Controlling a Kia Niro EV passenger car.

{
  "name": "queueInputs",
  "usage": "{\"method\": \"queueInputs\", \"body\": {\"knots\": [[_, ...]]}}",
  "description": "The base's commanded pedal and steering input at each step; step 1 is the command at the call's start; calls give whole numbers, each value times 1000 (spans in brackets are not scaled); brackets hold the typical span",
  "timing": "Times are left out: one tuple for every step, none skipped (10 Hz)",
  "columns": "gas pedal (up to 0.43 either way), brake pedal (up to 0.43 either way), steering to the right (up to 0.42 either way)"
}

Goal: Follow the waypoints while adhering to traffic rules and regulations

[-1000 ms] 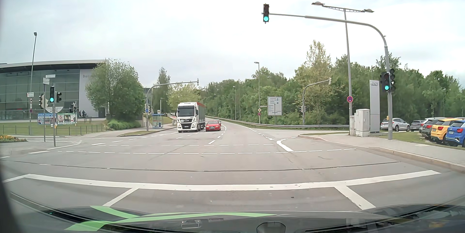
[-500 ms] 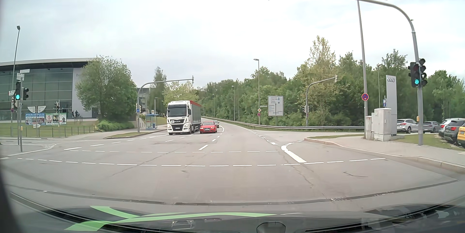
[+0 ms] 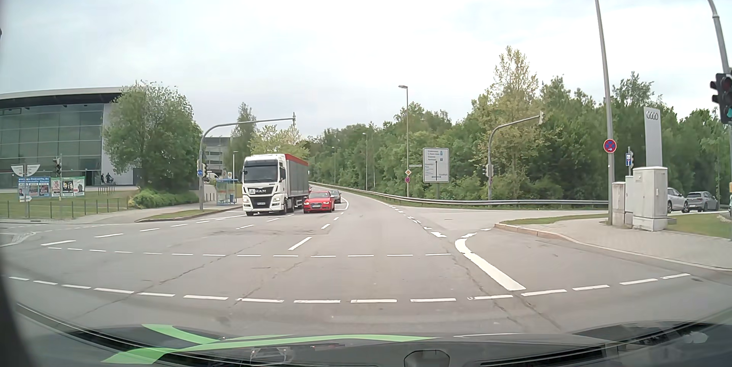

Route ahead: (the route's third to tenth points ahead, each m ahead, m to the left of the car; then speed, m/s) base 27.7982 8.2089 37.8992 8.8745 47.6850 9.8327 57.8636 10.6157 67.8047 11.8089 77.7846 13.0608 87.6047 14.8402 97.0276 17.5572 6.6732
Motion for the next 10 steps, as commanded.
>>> {"method": "queueInputs", "body": {"knots": [[118, 0, 3], [110, 0, 3], [110, 0, 3], [110, 0, 3], [110, 0, 3], [110, 0, 3], [110, 0, 3], [110, 0, 3], [110, 0, 2], [110, 0, 1]]}}
